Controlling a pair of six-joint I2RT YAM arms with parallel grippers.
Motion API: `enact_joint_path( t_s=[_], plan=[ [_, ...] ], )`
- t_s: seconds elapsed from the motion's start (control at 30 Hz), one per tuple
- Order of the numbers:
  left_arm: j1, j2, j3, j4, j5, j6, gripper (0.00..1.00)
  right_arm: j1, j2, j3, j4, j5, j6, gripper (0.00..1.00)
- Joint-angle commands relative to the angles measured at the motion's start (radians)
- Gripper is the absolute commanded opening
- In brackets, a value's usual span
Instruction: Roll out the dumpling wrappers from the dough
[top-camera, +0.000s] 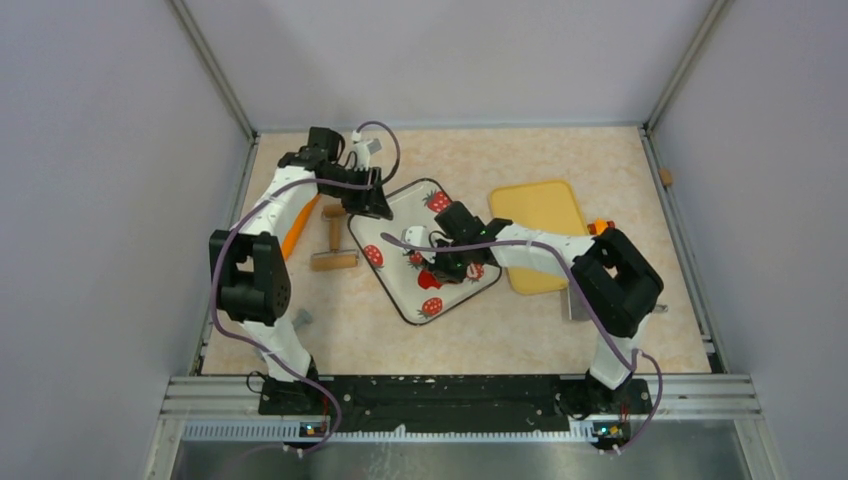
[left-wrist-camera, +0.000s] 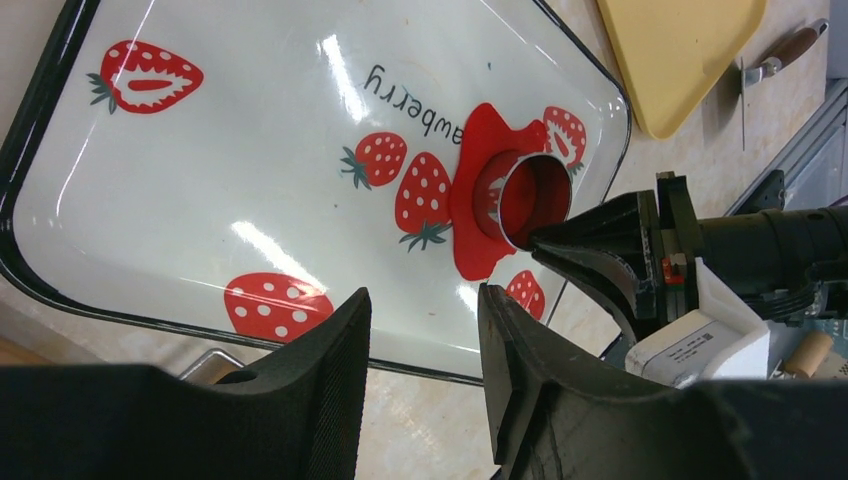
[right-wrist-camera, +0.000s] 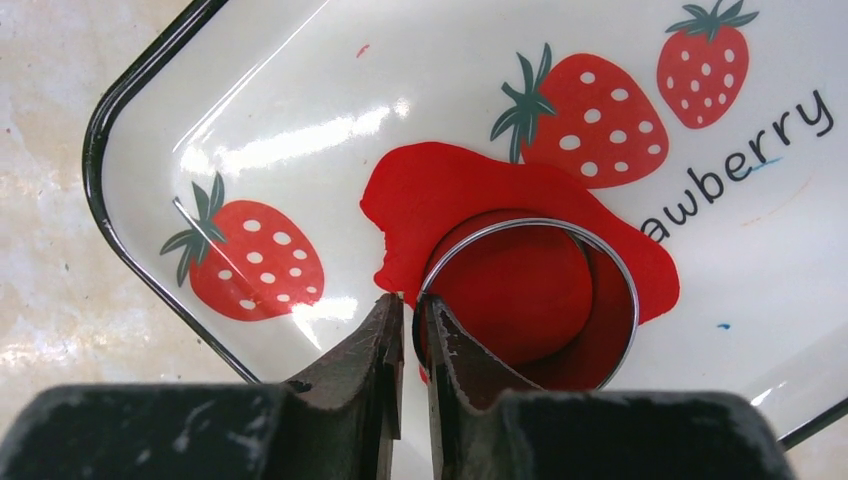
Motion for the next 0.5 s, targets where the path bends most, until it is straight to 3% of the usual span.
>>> enact_joint_path(
  t_s=[0.0, 0.23, 0.47],
  plan=[
    [0.002, -0.068, -0.047, 0.018, 0.003, 0.011, 0.46, 0.009, -0.093, 0.066, -0.075, -0.037, -0.009, 0.16],
    [0.001, -0.067, -0.08, 0.036, 0.017, -0.01, 0.46, 0.009, -0.089, 0.062, -0.082, -0.041, -0.014, 0.19],
    [0.002, -0.081, -0.085, 0.036, 0.019, -0.01, 0.46, 0.009, -0.049, 0.053, -0.087, -0.031, -0.072, 0.28]
  ],
)
